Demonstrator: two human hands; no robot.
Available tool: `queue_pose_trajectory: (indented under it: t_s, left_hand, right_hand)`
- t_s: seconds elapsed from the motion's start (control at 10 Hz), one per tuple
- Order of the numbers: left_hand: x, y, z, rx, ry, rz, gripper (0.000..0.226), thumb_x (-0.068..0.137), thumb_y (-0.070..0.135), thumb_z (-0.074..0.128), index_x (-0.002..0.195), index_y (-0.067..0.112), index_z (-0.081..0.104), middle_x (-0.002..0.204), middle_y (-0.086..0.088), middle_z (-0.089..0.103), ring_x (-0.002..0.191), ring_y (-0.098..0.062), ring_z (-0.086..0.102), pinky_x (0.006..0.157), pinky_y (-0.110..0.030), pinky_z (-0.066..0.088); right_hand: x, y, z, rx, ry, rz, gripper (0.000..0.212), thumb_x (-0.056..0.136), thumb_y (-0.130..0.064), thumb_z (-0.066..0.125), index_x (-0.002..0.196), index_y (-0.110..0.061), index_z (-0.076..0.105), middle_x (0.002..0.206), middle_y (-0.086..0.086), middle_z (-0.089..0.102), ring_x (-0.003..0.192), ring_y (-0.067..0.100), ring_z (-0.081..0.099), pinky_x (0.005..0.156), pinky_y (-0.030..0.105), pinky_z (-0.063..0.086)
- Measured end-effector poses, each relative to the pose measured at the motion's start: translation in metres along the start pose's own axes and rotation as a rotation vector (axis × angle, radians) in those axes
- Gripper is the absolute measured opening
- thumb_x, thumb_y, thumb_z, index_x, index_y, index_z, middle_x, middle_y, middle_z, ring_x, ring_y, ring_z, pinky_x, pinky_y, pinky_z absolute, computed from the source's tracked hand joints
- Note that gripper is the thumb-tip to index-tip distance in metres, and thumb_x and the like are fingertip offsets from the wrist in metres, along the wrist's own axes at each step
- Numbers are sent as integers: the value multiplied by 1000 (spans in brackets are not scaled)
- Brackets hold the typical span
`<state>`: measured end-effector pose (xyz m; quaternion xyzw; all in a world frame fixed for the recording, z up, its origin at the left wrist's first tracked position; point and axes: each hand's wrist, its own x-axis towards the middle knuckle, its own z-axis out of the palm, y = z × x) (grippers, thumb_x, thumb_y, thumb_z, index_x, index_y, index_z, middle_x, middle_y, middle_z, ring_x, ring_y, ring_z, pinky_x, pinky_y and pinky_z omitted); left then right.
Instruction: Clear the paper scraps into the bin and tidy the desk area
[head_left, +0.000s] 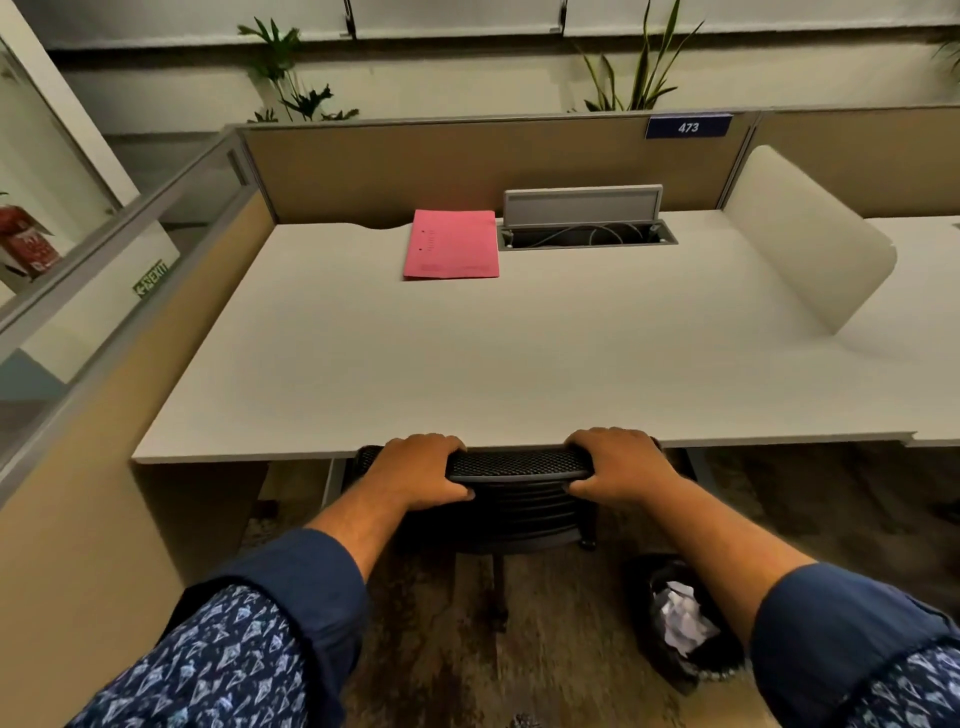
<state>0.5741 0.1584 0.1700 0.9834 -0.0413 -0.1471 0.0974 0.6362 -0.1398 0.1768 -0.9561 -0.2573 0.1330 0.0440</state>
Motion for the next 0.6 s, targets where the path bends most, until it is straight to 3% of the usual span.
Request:
queue_pose_trajectory:
  t_s: [0.3,0.4,0.5,0.6]
  left_hand:
    - [-17,4,-6,-104,91,-20,79,71,86,61,134,38,63,131,14,68,115,-12,63,93,-37,54]
    - [-23,7,-11,-146,206,-26,79,72,91,55,130,39,65,131,18,67,118,-9,63,83,-30,49]
    - [-26,11,-17,-128,268,-29,78,74,92,52,131,40,63,136,19,65,125,-11,60,86,-31,49]
    - [-23,16,-29,-94,317,-47,81,75,90,56,139,40,57,148,15,57,136,-13,52,101,-39,51]
  right_hand:
    - [-19,1,-6,138,48,4,76,80,-72,61,145,-33,56,138,-9,66,121,16,63,100,40,55]
    - [-26,2,-14,229,85,10,74,83,-73,62,146,-33,55,147,-10,61,131,14,58,106,41,52]
    - [-30,3,-21,237,136,12,72,85,-71,64,146,-33,56,149,-11,59,135,13,56,108,40,51]
    - [-28,4,-36,227,215,14,72,86,-71,63,147,-34,54,151,-12,57,137,13,54,110,39,50]
